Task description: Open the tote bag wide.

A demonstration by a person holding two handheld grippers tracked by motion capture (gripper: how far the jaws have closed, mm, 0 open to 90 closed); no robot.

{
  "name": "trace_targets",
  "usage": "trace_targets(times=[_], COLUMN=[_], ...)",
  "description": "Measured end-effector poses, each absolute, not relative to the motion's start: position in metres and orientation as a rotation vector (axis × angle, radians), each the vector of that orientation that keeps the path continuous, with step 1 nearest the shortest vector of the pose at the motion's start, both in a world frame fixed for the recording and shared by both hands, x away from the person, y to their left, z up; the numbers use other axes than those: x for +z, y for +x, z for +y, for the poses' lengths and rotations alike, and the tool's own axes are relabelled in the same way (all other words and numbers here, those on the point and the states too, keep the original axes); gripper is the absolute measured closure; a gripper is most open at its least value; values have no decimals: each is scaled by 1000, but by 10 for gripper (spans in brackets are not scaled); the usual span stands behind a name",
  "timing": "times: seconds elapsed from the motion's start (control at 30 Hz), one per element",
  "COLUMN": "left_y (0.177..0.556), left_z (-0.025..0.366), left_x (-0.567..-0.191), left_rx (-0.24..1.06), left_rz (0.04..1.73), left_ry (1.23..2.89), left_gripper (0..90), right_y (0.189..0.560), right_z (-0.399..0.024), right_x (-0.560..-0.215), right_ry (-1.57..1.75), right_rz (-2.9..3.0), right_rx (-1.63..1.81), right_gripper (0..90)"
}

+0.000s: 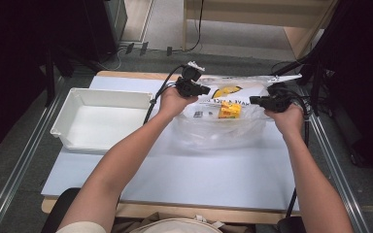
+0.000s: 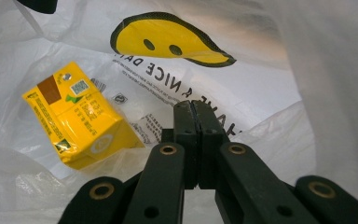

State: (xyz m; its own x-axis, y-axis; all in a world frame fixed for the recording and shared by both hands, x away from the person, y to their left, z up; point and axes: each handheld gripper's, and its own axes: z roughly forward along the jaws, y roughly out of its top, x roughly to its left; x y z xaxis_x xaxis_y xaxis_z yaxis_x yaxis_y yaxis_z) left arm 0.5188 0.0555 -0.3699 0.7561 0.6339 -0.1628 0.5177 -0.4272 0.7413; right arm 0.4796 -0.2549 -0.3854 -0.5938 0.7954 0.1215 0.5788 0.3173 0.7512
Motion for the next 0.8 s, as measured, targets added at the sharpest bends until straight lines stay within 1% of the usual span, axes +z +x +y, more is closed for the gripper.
trace_targets(times=[0.13, 0.57, 0.8], left_y=[519, 524, 526], left_z=[57, 56, 58], left_x=[-378, -394, -410], left_rx=[168, 151, 139], left_rz=[881, 904, 925], left_ry=[2096, 2113, 2103], left_gripper=[896, 885, 884], right_y=[478, 473, 472], right_z=[-257, -261, -264], right_x=[-391, -408, -421], right_ry=[1257, 1297, 1324], right_rz=[2304, 2294, 2275], right_rx=[1151, 1145, 1151], right_gripper=[900, 900, 900])
